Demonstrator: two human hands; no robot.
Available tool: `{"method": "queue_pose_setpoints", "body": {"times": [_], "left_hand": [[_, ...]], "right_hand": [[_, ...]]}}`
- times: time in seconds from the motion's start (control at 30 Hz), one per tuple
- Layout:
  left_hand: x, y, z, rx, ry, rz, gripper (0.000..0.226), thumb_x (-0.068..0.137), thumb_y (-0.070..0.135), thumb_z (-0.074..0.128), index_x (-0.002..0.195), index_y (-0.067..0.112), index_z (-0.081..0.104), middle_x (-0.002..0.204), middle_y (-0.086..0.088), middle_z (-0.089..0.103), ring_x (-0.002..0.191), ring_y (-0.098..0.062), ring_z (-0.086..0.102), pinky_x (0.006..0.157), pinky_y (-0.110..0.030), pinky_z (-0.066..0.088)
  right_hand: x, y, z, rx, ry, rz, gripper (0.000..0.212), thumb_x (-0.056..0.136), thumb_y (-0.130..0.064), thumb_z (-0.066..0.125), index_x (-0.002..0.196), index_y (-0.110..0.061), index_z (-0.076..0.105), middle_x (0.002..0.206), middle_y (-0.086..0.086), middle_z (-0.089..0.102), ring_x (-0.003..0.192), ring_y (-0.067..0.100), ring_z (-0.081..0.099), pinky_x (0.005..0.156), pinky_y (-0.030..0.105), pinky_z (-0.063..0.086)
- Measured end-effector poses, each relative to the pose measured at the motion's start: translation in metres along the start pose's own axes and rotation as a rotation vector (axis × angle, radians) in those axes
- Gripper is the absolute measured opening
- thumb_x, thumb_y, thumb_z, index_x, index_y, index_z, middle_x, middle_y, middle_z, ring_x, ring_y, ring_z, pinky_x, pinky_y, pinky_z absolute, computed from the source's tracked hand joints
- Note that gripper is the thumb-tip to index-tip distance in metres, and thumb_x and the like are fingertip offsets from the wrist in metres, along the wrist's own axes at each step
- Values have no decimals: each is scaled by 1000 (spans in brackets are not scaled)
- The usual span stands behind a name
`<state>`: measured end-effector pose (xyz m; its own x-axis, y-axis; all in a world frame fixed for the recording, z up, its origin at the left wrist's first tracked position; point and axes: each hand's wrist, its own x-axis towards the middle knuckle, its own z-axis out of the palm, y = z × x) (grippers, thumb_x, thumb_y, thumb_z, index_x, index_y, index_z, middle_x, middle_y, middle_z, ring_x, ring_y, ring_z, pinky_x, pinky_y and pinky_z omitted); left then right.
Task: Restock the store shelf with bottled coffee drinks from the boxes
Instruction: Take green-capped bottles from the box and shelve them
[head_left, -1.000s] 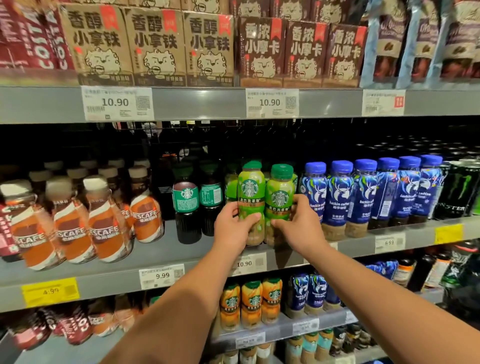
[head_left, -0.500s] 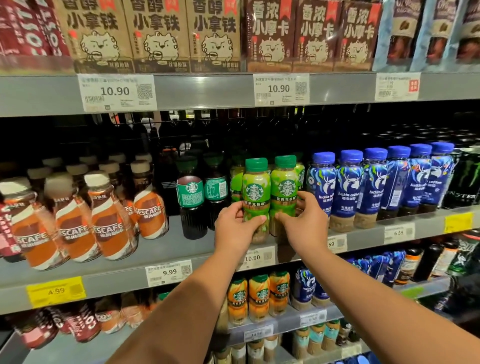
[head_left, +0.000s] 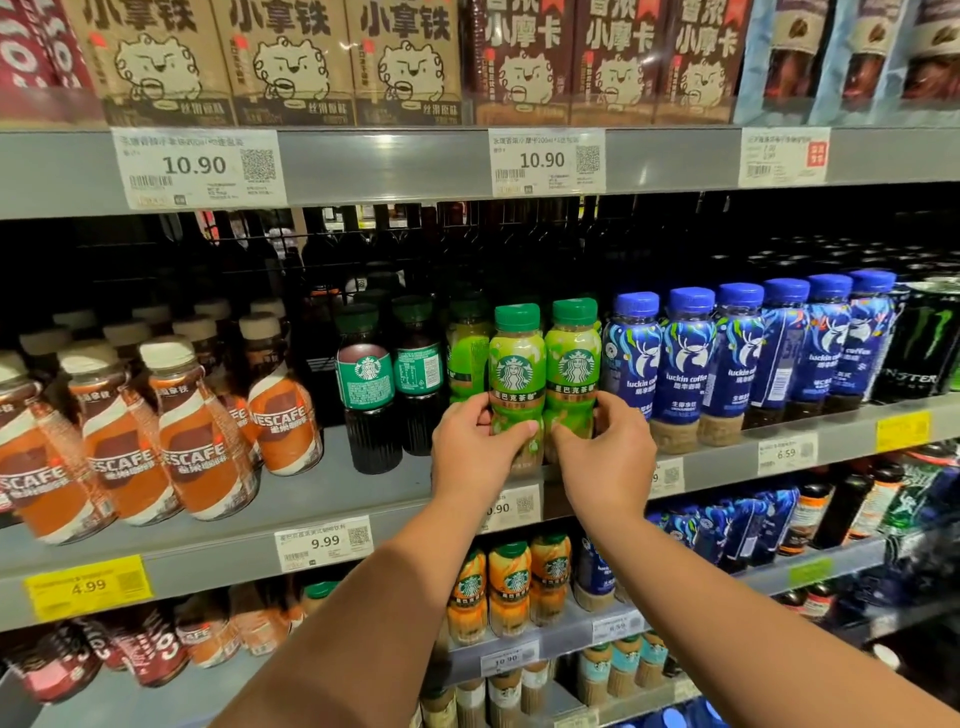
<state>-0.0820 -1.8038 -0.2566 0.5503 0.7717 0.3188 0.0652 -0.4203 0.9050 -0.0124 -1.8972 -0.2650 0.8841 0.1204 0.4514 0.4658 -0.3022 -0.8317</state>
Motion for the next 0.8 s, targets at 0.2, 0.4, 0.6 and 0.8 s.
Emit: {"method": "queue_pose_setpoints", "body": {"times": [0.2,0.4,0.6,0.8], "left_hand": [[1,-1,-2,0,-15,18,51,72,25,81,118,9,65,106,-9,60,97,-20,62,87,-29,52],[1,0,-1,-31,-27,-37,57,72,20,80,125,13,59,116,-3,57,100,-11,58,85,-21,46],[0,-1,5,-59,-16,-37,43,72,11,80,112,12,65,102,1,62,77,6,56,64,0,44],[1,1,12,-54,-7,-78,53,69,16,83,117,6,62,110,-8,62,94,-17,63,80,-24,51]], "right_hand": [[2,3,0,-18,0,56,52,72,-26,81,117,-12,61,108,6,65,99,25,59,81,33,48],[2,11,-6,36,-24,48,38,76,-20,77,111,-13,64,101,4,68,91,20,60,79,30,48],[3,15,-12,0,17,32,43,71,-27,79,109,-11,65,98,2,61,89,18,56,75,24,38],[7,11,-12,-39,12,60,37,69,-28,82,98,-12,68,96,6,67,89,23,60,76,33,48]]}}
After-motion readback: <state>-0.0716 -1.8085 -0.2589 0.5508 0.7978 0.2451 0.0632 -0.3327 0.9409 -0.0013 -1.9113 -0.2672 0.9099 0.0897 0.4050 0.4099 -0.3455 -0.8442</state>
